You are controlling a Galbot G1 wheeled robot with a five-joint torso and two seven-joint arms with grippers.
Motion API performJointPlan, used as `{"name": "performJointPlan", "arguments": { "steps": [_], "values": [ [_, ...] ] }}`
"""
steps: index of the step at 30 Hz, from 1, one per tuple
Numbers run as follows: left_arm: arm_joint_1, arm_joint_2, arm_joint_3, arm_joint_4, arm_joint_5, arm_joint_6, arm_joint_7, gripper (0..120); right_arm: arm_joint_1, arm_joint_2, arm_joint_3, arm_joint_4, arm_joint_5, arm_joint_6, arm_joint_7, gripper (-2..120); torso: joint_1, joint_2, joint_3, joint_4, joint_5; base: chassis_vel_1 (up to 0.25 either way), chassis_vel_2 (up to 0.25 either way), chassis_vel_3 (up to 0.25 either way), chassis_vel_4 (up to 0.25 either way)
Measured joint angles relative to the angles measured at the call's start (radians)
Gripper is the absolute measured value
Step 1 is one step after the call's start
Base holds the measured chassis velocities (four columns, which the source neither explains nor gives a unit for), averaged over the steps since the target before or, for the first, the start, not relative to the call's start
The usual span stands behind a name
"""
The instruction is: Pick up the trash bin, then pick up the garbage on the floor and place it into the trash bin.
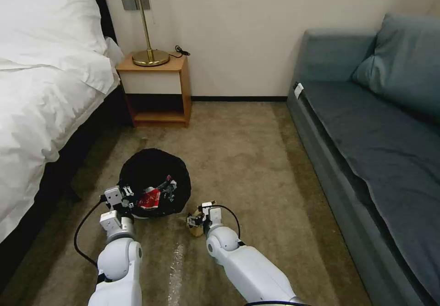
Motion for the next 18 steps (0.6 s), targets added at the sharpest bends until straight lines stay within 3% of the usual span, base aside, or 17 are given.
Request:
{"name": "performJointPlan", "arguments": {
  "steps": [18],
  "values": [
    [0.019, 0.0, -0.005, -0.022, 0.015, -0.008, -0.001, 4, 0.017, 0.001, 0.059, -0.163, -0.067, 0.081, -0.065, 99, 0.0, 0.0, 0.0, -0.0002, 0.0, 0.0, 0.0, 0.0, 0.0]
  ]
}}
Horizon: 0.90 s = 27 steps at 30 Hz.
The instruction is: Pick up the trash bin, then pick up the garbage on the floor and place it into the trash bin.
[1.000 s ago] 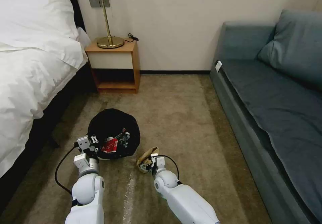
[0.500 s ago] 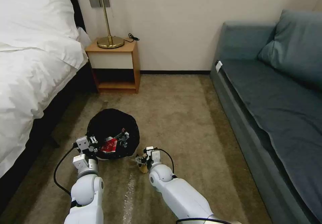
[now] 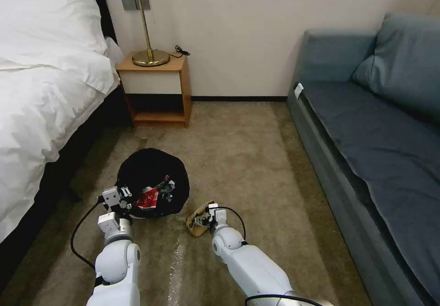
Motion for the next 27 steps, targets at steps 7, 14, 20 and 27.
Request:
{"name": "performJointPlan", "arguments": {
  "steps": [7, 14, 20, 27],
  "values": [
    [0.005, 0.0, -0.003, -0.009, 0.004, 0.0, 0.0, 4, 0.001, 0.0, 0.011, -0.026, -0.02, 0.017, -0.017, 98, 0.0, 0.0, 0.0, 0.0, 0.0001, 0.0, 0.0, 0.0, 0.0],
    [-0.002, 0.0, 0.005, -0.008, 0.005, 0.002, -0.001, 4, 0.009, -0.001, 0.015, -0.021, -0.026, 0.03, -0.023, 75, 0.0, 0.0, 0.0, 0.0, 0.0, 0.0, 0.0, 0.0, 0.0],
    [-0.004, 0.0, 0.008, -0.008, 0.006, 0.005, -0.002, 4, 0.007, -0.001, 0.017, -0.018, -0.036, 0.039, -0.023, 55, 0.0, 0.0, 0.0, 0.0, 0.0, 0.0, 0.0, 0.0, 0.0],
    [-0.003, 0.0, 0.001, -0.012, 0.005, 0.006, -0.003, 4, 0.005, -0.001, 0.019, -0.032, -0.058, 0.054, -0.024, 28, 0.0, 0.0, 0.0, 0.0, 0.0, 0.0, 0.0, 0.0, 0.0]
  ]
}}
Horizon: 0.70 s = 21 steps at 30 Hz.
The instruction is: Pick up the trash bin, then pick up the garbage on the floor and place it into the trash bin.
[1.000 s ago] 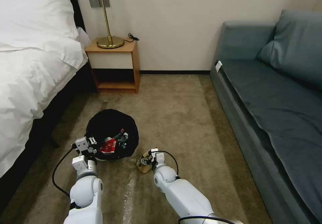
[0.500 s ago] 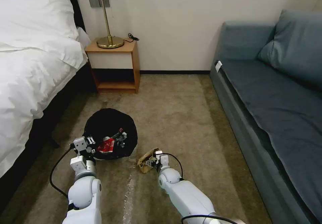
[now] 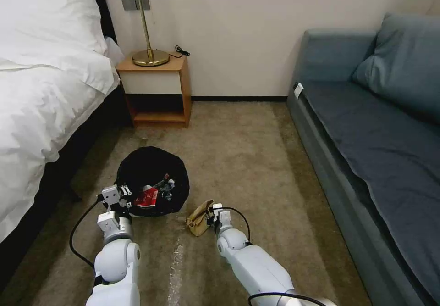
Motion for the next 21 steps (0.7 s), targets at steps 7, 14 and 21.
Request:
{"name": "performJointPlan", "arguments": {
  "steps": [7, 14, 21],
  "values": [
    [-0.002, 0.0, 0.002, -0.002, 0.0, 0.003, -0.001, 4, -0.002, 0.0, 0.006, -0.004, -0.014, 0.009, -0.001, 3, 0.0, 0.0, 0.0, 0.0, 0.0, 0.0, 0.0, 0.0, 0.0],
    [-0.003, 0.0, 0.005, -0.002, 0.0, 0.004, -0.001, 4, -0.003, 0.0, 0.007, 0.012, -0.019, 0.004, 0.008, 1, 0.0, 0.0, 0.0, 0.0, 0.0, 0.0, 0.0, 0.0, 0.0],
    [-0.006, 0.0, 0.004, 0.0, -0.003, 0.005, -0.001, 4, -0.007, 0.0, -0.012, 0.118, 0.022, -0.037, 0.031, 23, 0.0, 0.0, 0.0, 0.0001, 0.0, 0.0, 0.0, 0.0, 0.0]
  ]
}}
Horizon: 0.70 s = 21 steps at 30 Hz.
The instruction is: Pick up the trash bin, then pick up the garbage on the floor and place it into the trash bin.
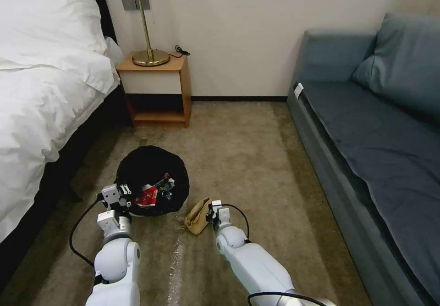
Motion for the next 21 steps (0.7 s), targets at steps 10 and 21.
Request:
{"name": "performJointPlan", "arguments": {
  "steps": [10, 21],
  "values": [
    [-0.005, 0.0, 0.01, 0.005, -0.001, 0.001, -0.001, 4, -0.019, 0.0, -0.011, 0.037, -0.012, -0.01, 0.011, 64, 0.0, 0.0, 0.0, -0.0001, -0.0001, 0.0, 0.0, 0.0, 0.0],
    [-0.03, 0.0, 0.004, 0.009, -0.001, 0.013, 0.002, 4, 0.031, 0.0, 0.026, 0.008, -0.052, 0.002, -0.006, 99, 0.0, 0.0, 0.0, 0.0, -0.0001, 0.0, 0.0, 0.0, 0.0]
  ]
}}
